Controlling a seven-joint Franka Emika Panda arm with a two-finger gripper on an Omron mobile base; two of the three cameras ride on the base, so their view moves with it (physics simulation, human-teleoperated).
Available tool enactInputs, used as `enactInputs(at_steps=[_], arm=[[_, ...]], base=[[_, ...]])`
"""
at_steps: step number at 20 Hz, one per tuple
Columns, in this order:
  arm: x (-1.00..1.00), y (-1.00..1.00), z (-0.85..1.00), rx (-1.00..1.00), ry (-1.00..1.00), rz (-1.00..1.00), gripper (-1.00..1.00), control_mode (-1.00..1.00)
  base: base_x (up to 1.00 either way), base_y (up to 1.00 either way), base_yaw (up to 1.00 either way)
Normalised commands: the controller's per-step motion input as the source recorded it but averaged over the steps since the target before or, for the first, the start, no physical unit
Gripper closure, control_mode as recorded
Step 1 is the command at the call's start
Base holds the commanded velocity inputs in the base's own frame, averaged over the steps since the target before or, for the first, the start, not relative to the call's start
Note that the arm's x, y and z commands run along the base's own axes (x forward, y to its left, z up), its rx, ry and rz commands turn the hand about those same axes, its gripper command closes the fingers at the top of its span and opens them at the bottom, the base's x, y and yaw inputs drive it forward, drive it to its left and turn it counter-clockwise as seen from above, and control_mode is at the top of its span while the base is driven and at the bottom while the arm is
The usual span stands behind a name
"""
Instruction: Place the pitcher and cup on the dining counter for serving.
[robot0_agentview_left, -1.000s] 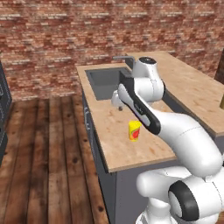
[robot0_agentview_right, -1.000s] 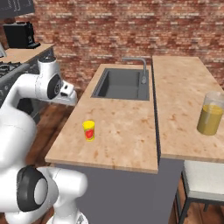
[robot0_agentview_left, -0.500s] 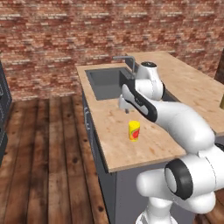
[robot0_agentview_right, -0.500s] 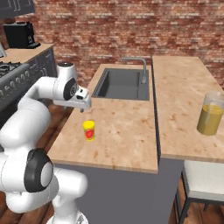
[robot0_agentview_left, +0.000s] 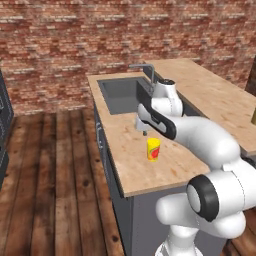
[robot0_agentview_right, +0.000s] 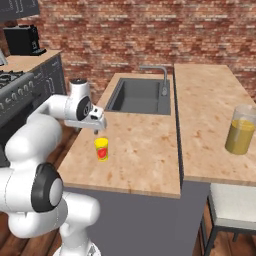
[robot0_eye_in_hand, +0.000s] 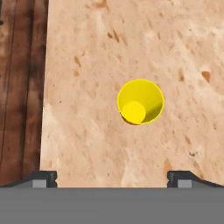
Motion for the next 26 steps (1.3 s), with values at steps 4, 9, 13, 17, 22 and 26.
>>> enactInputs(at_steps=[4,9,13,17,22,26], arm=[[0.0,0.0,-0.34,0.0,0.05,0.02,-1.0,-1.0],[0.01,-0.03,-0.29,0.0,0.03,0.01,-1.0,-1.0],[0.07,-0.01,-0.25,0.0,0.02,0.01,-1.0,-1.0],[0.08,0.0,-0.26,0.0,0.02,0.02,-1.0,-1.0],[0.04,0.0,-0.31,-0.02,0.03,0.03,-1.0,-1.0],[0.03,0.0,-0.29,-0.03,0.03,0.05,-1.0,-1.0]], base=[[0.0,0.0,0.0],[0.0,0.0,0.0],[0.0,0.0,0.0],[0.0,0.0,0.0],[0.0,0.0,0.0],[0.0,0.0,0.0]])
